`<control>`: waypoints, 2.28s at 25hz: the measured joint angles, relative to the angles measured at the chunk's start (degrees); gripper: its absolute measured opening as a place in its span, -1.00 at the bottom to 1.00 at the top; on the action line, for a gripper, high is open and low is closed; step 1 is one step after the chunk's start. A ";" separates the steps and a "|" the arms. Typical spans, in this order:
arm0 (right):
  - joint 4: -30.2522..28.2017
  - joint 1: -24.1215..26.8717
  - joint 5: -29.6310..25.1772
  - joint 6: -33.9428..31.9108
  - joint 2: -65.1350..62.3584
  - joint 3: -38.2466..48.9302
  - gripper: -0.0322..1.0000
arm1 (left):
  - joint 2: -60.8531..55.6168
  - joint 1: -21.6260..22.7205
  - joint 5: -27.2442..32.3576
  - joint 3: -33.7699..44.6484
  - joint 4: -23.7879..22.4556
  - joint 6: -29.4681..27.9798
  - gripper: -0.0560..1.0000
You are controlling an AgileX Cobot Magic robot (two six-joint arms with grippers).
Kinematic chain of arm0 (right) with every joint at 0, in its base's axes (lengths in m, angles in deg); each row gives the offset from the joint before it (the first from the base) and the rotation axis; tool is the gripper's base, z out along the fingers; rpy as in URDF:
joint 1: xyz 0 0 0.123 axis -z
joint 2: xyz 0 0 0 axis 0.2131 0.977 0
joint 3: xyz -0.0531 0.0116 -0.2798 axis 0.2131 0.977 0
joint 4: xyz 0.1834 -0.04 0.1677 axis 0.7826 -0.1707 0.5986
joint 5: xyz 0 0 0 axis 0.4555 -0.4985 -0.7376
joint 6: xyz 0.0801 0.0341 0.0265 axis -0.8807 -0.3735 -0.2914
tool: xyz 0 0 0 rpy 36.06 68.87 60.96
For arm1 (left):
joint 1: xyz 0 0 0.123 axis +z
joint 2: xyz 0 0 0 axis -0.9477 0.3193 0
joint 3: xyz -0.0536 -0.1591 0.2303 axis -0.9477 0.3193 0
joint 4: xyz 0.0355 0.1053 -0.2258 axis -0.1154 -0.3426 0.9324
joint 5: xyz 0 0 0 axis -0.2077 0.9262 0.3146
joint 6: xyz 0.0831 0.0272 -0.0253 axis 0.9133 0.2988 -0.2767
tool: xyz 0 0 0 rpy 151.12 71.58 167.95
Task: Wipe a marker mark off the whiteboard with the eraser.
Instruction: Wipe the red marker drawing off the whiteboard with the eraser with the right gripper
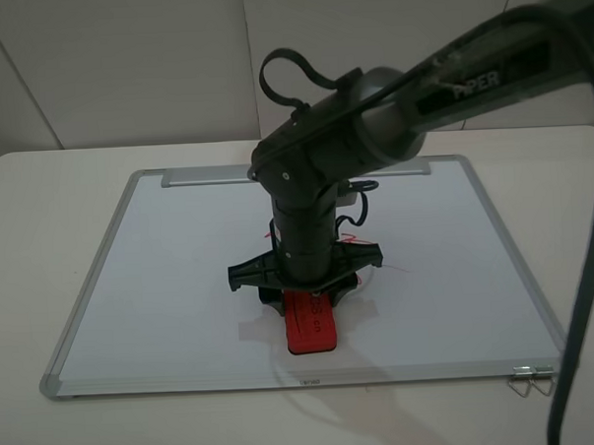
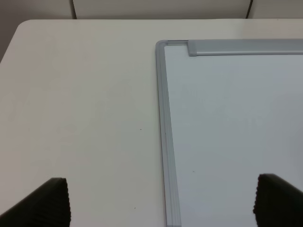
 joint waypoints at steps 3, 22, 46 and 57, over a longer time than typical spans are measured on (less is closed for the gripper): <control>0.05 0.00 0.00 0.02 0.00 0.00 0.03 | 0.00 0.00 0.00 0.00 0.00 0.00 0.57; -0.72 2.25 -13.87 28.00 -0.38 -16.00 0.03 | 0.00 0.00 0.00 0.00 0.00 0.00 0.57; 1.39 1.66 -17.64 34.18 18.73 -36.53 0.03 | 0.00 0.00 0.00 0.00 0.00 0.00 0.57; 1.86 2.92 -17.55 34.46 19.58 -37.14 0.03 | 0.00 0.00 0.00 0.00 0.00 0.00 0.57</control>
